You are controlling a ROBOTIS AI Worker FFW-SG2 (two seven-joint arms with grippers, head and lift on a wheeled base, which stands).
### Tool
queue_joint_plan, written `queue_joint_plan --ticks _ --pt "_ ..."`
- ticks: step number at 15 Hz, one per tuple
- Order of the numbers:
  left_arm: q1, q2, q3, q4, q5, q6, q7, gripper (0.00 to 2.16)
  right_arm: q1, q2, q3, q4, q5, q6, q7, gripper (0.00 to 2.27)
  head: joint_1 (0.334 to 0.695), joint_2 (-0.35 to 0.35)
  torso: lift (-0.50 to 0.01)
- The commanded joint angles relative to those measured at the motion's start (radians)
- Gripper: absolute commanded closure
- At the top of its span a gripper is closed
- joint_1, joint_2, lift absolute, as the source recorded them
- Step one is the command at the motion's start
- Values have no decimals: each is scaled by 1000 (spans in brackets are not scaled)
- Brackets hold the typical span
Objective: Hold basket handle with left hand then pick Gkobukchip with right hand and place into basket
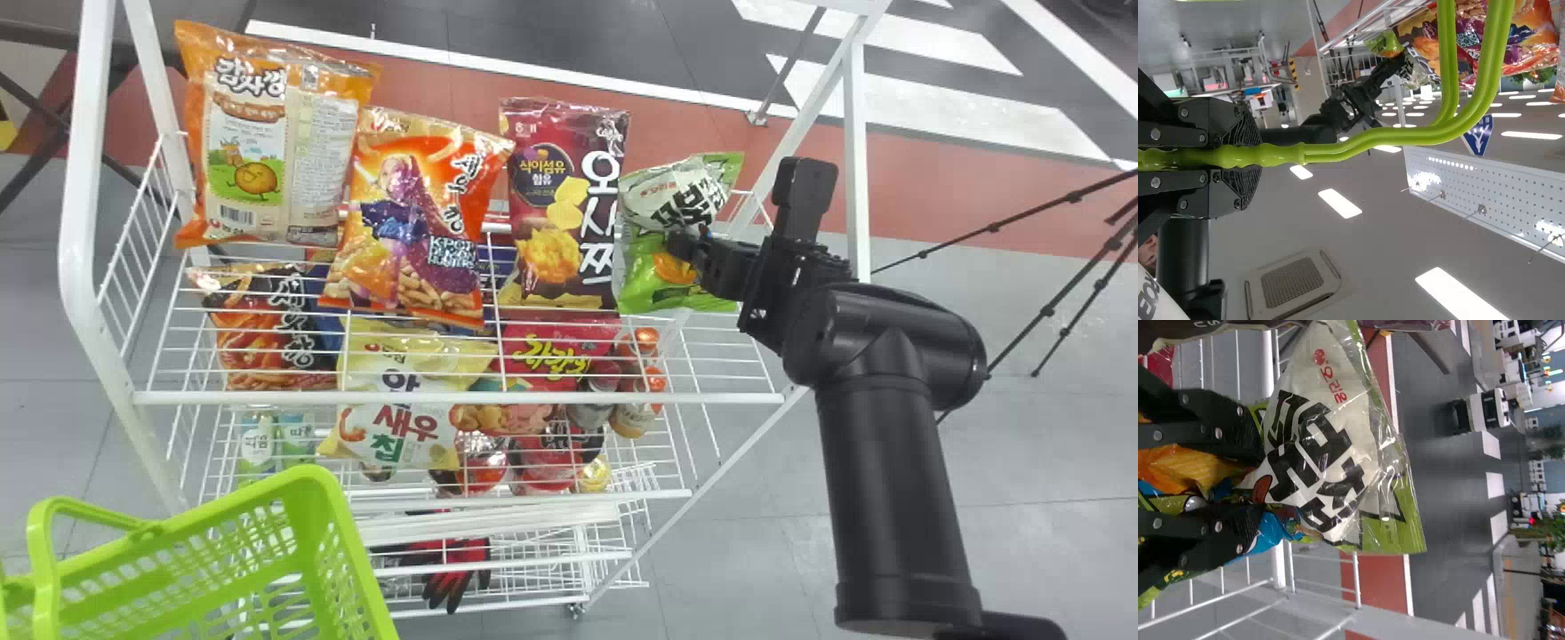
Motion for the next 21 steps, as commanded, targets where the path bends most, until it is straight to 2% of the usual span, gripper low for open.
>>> queue_joint_plan --ticks 1,3,9,15,21 --pt "-1 -1 0 3 0 -3 0 2152 30 4 0 -59 -1 -20 -30 2256 695 -324 0" --pt "-1 -1 0 6 -2 -15 -1 2152 53 5 0 -105 -1 -29 -57 2256 695 -331 0" --pt "-1 -1 0 21 -2 -40 -9 2152 146 45 7 -320 -4 32 -142 2256 695 -328 0" --pt "-3 -1 0 34 -2 -49 -11 2152 203 50 1 -568 -30 416 -165 2256 695 -322 0" --pt "-6 -2 0 40 0 -49 -11 2152 315 50 -63 -840 -211 854 -140 2256 695 -302 0"
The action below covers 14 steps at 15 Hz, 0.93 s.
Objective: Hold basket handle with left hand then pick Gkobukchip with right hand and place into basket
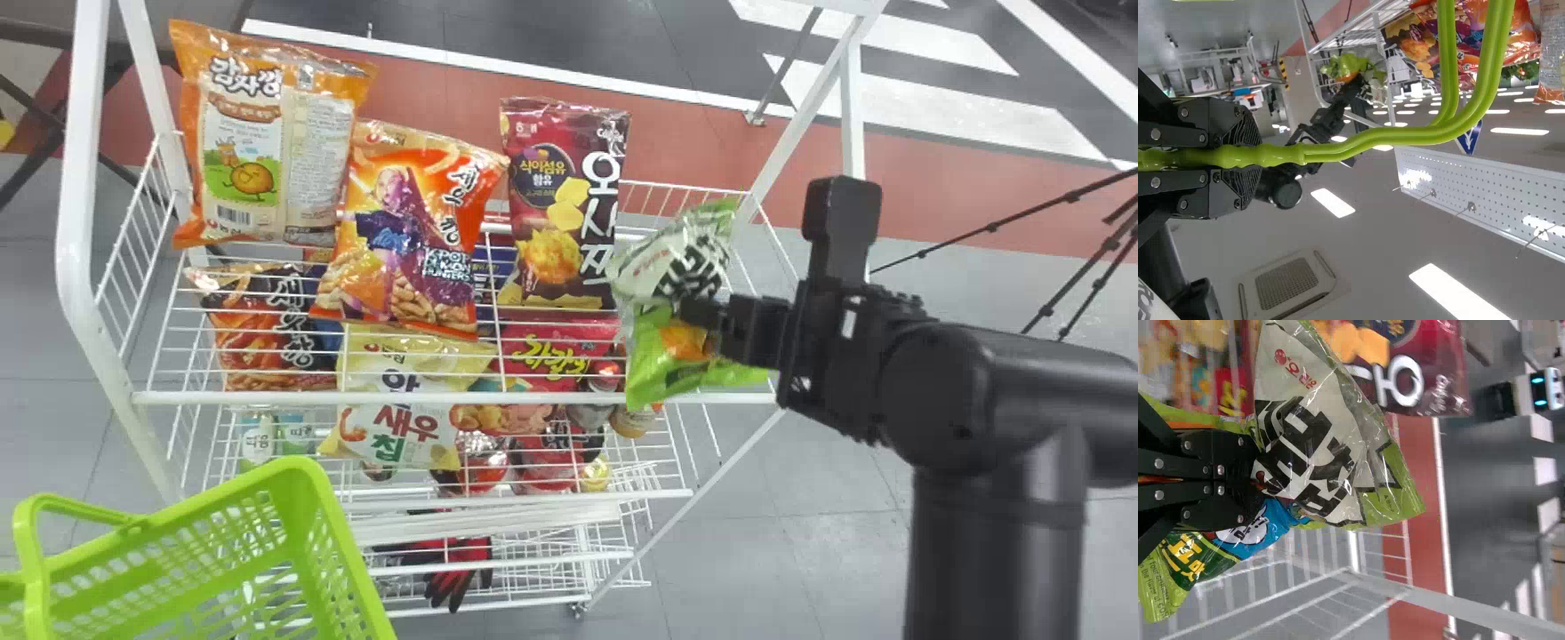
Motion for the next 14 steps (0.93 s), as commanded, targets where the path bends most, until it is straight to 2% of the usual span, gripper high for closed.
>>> queue_joint_plan --ticks 1,5,7,8,14 --pt "0 -1 0 2 1 -1 0 2152 44 0 -32 -96 -96 117 9 2256 695 -293 0" --pt "-3 -2 -5 3 -1 -1 0 2152 73 6 -69 -207 -290 117 -6 2256 695 -243 0" --pt "-6 -2 -6 5 -1 -1 0 2152 110 33 -60 -234 -375 117 -11 2256 695 -214 0" --pt "-6 -2 -6 5 -1 -1 0 2152 133 33 -48 -237 -423 117 -7 2256 695 -193 0" --pt "-9 -2 -6 8 1 -1 2 2152 188 59 67 -190 -584 117 35 2256 695 13 0"
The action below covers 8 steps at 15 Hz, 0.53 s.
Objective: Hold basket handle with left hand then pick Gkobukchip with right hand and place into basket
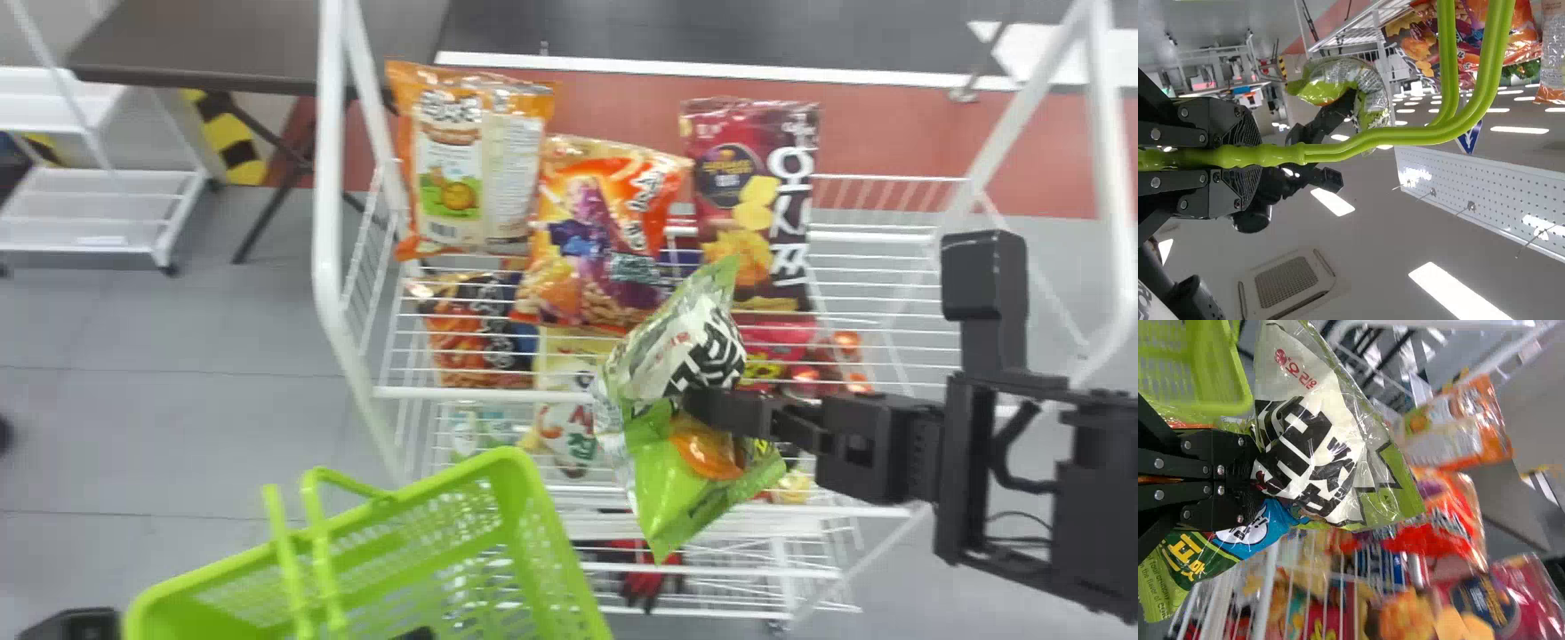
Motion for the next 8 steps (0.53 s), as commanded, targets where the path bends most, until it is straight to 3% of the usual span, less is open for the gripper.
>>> queue_joint_plan --ticks 1,8 --pt "0 2 0 3 3 0 1 2152 13 12 48 40 -54 5 3 2256 695 45 0" --pt "-7 6 -2 -2 14 6 -1 2152 23 35 239 145 -91 5 21 2256 695 282 0"
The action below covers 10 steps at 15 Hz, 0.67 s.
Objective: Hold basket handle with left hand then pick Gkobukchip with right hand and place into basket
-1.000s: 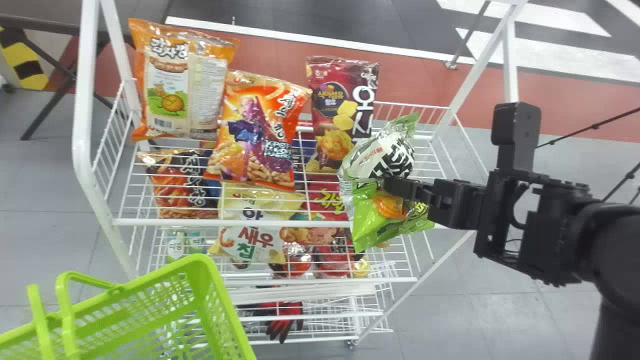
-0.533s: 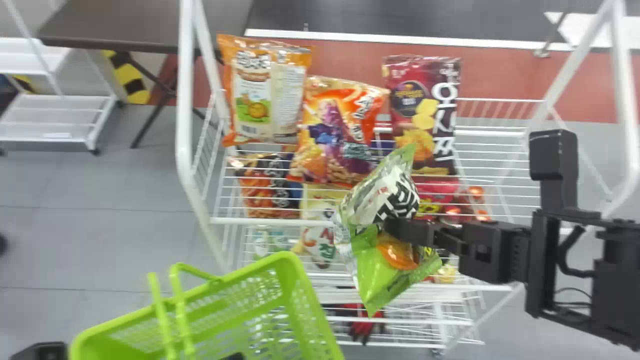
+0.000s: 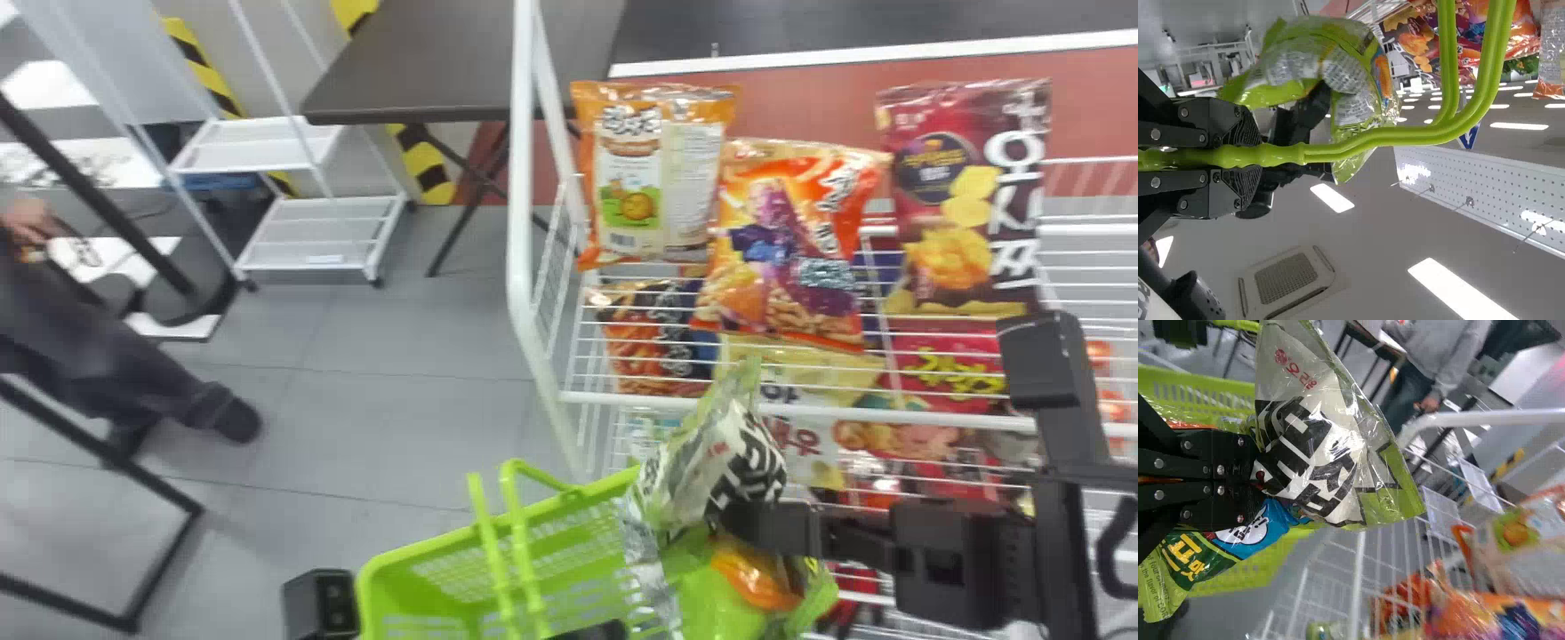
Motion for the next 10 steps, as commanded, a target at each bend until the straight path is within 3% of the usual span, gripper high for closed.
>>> queue_joint_plan --ticks 1,2,6,7,8,9,10 --pt "0 2 -1 -2 2 3 0 2152 -4 7 62 34 0 5 -2 2256 695 312 0" --pt "0 2 -1 -2 5 3 0 2152 -4 14 77 47 3 5 -2 2256 695 350 0" --pt "1 3 -1 -9 19 9 -3 2152 -17 17 132 189 -11 5 32 2256 695 350 0" --pt "1 5 -1 -10 20 9 -3 2152 -22 17 148 205 11 5 43 2088 695 350 0" --pt "1 5 0 -9 22 9 -3 2152 -20 17 159 205 32 5 43 1467 695 350 0" --pt "1 5 0 -9 22 9 -3 2152 -20 17 163 205 41 5 41 525 695 350 0" --pt "1 5 0 -9 22 9 -3 2152 -20 17 166 205 44 5 43 -2 695 350 0"
